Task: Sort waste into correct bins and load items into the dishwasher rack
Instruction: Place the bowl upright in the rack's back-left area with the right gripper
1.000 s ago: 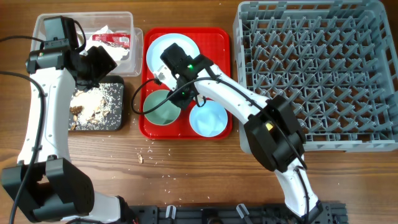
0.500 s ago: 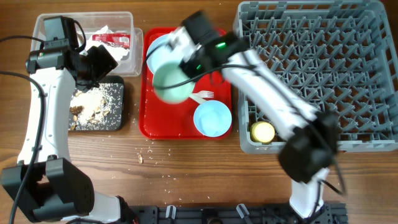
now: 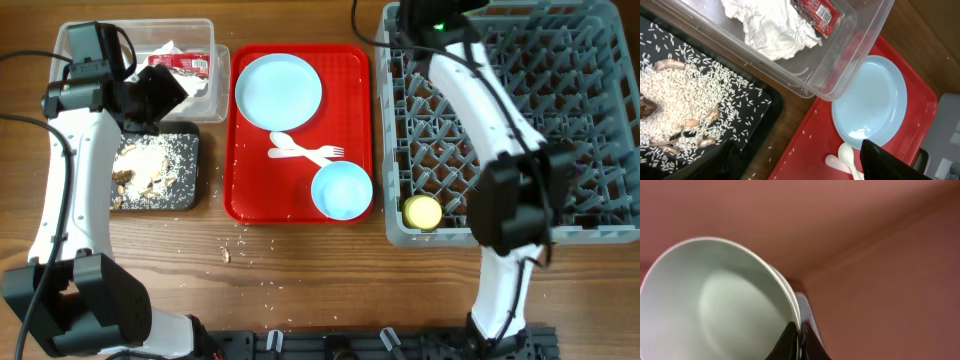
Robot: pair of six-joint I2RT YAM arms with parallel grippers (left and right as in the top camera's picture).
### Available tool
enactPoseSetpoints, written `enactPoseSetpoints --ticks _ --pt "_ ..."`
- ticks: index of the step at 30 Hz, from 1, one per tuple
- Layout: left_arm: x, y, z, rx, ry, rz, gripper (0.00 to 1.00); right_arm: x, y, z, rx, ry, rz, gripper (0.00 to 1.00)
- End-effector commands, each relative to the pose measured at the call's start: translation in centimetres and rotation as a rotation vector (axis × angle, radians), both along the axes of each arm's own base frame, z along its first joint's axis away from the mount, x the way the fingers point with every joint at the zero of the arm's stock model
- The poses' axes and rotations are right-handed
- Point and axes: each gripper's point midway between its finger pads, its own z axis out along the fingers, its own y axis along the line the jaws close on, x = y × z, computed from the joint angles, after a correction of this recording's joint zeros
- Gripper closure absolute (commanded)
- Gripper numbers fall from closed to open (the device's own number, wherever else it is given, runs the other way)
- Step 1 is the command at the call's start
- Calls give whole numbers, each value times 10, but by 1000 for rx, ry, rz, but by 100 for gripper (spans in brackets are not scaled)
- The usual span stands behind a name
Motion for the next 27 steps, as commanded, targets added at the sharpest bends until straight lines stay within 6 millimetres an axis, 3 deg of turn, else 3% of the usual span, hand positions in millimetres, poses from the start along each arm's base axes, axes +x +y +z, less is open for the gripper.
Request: enactPoseSetpoints --ticks 1,5,9,13,16,18,23,24,27 --pt "4 0 5 -7 -18 2 22 -2 0 -32 -131 158 -38 95" --pt "4 0 5 -7 -17 2 22 -8 29 -61 -134 237 33 96" --pt "4 0 5 -7 -18 2 21 -22 43 -90 -158 333 65 96" --pt "5 0 6 -6 -24 2 20 -26 62 -91 -162 322 85 94" --pt "6 0 6 -6 -24 2 20 -37 87 -96 -197 375 132 49" --pt "6 0 6 -6 -24 2 18 -42 103 -98 -211 391 163 34" --pt "6 0 6 -6 -24 1 17 -54 138 -93 -232 398 231 15" --pt "5 0 6 -6 -24 1 16 -54 138 -86 -224 380 231 14" --pt "6 0 6 -6 -24 2 16 -57 144 -40 -98 273 297 10"
